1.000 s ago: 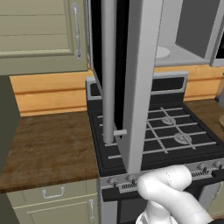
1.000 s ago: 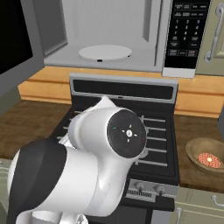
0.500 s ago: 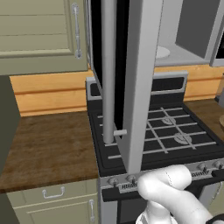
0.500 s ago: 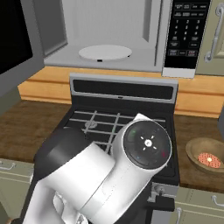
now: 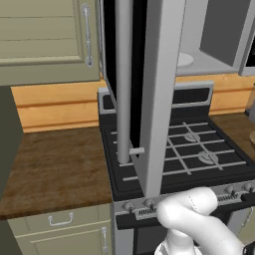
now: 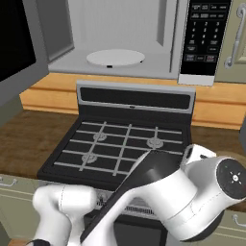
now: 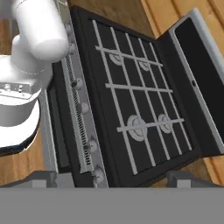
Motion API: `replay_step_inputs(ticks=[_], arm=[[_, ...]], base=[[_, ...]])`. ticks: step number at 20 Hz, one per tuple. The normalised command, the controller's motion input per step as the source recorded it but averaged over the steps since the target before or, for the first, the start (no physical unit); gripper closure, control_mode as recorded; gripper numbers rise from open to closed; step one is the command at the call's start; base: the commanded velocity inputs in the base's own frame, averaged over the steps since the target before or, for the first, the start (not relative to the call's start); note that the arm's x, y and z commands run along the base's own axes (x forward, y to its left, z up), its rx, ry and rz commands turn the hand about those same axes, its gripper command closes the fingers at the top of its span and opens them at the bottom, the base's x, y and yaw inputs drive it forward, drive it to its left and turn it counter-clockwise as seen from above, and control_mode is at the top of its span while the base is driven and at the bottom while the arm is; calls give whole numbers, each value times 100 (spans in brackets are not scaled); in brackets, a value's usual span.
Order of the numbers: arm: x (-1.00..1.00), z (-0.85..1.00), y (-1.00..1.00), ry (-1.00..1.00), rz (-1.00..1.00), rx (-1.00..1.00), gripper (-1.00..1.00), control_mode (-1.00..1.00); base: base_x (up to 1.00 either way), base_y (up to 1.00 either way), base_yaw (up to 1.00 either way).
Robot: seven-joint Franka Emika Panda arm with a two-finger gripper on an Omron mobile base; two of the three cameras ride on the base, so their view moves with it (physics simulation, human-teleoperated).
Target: Open the microwave, place the bowl with waffle inside the microwave, then close the microwave door and turn it on.
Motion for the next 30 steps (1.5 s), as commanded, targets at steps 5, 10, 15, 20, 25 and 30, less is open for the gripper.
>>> replay_step_inputs(ticks=[5, 10, 15, 20, 25, 30], arm=[[75, -71, -78, 0, 18, 0, -100, -100], [68, -57, -84, 5, -1, -2, -100, -100], [89, -48, -62, 5, -7, -5, -100, -100], [52, -66, -56, 5, -2, -1, -100, -100], [33, -65, -43, 8, -4, 0, -100, -100], [48, -28, -32, 6, -7, 0, -100, -100]], base=[[0, 0, 0], [0, 0, 0], [0, 0, 0], [0, 0, 0], [0, 0, 0], [0, 0, 0]])
